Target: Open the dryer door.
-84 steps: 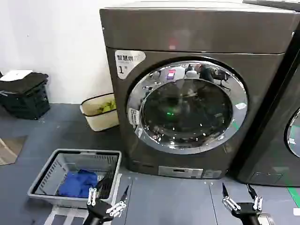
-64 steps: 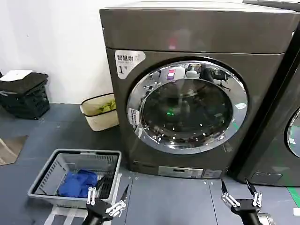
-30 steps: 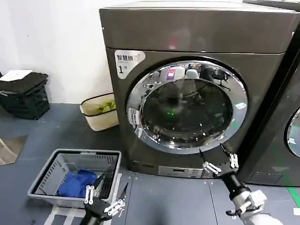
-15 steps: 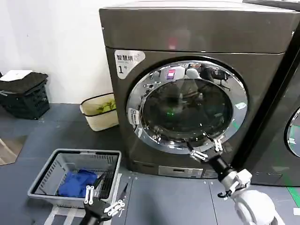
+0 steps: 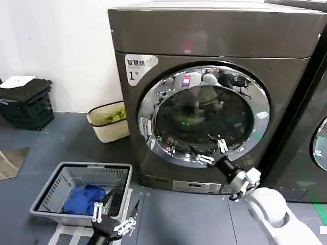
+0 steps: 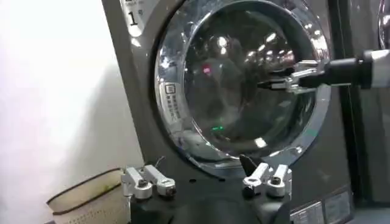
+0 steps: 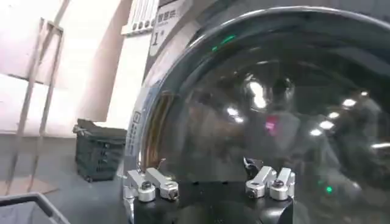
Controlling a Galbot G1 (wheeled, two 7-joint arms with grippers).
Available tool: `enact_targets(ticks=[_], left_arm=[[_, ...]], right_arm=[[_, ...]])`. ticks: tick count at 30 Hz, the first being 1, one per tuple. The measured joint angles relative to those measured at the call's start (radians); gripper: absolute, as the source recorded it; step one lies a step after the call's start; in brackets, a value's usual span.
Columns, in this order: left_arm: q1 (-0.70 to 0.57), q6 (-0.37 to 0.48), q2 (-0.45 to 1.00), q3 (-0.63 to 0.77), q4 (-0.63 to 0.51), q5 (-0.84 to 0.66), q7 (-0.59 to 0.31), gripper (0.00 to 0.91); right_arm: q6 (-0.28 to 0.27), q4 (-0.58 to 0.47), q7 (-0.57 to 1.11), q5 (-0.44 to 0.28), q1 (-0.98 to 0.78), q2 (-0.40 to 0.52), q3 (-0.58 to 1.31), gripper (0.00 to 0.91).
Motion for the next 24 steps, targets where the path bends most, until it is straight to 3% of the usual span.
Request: enact_targets(ticks=[24], left_arm=[[0.004, 0.001, -0.002, -0.002, -0.012, 0.004, 0.000, 0.907]], right_arm=[[0.010, -0.142, -0.024, 0.037, 0.238, 0.040, -0.211, 0.907]])
